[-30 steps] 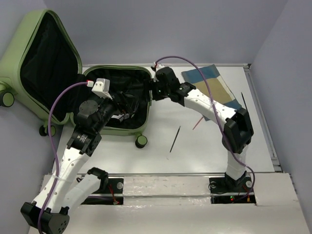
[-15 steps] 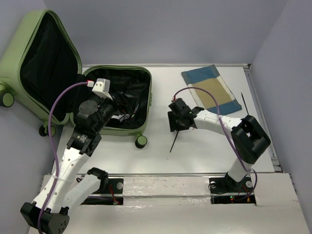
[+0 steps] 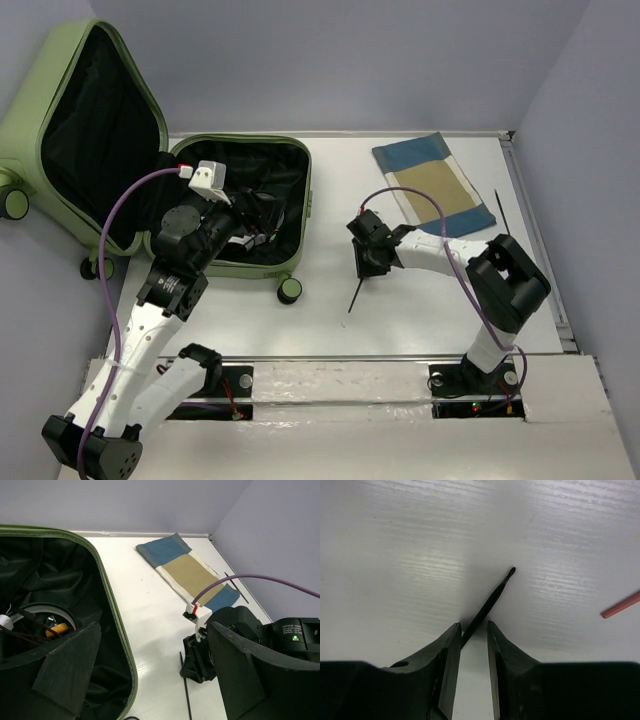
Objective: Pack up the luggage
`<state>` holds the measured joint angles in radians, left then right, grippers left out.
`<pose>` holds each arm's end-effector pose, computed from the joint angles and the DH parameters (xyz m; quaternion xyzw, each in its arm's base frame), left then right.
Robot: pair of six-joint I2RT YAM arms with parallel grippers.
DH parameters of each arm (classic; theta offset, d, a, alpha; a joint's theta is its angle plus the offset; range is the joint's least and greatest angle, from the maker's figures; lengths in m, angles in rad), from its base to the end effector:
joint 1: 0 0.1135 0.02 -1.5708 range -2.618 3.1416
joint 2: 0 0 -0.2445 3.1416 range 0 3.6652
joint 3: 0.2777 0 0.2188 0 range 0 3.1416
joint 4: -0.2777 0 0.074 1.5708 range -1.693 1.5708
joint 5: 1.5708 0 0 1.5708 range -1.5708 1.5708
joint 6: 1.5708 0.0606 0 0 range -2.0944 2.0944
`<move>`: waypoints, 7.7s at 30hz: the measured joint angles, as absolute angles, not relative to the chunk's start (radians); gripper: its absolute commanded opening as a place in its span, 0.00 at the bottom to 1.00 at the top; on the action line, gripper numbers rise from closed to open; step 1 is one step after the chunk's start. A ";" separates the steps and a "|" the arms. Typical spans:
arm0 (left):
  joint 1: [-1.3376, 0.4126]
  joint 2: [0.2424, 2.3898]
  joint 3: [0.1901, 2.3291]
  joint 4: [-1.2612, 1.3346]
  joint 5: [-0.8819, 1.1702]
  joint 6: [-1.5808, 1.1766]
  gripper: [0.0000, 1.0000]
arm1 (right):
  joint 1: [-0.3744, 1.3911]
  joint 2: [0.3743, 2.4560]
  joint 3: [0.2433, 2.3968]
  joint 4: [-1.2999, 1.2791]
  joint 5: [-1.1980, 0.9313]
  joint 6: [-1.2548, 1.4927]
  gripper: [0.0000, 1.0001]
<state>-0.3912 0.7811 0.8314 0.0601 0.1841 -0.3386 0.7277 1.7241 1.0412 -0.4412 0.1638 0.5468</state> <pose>0.1680 -0.0813 0.3708 0.0859 0.6622 -0.3220 0.6712 0.2427 0.2030 0.1482 -0.0697 0.9696 0.0672 0.2249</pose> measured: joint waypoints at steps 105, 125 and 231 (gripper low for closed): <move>-0.415 0.741 0.831 0.039 0.134 -0.331 0.99 | 0.721 1.987 1.817 -0.338 -0.135 0.460 0.59; -0.424 0.738 0.831 0.040 0.138 -0.331 0.99 | 0.268 2.238 1.826 -0.571 0.267 0.200 0.61; -0.811 2.445 2.094 -0.461 -0.312 -0.309 0.97 | -0.012 1.163 0.703 -0.347 -0.081 0.423 0.07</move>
<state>-0.8112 2.4454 2.0945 -0.4614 -0.3119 -0.3088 -0.0116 1.1629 0.7029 -0.3473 -0.0807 0.4229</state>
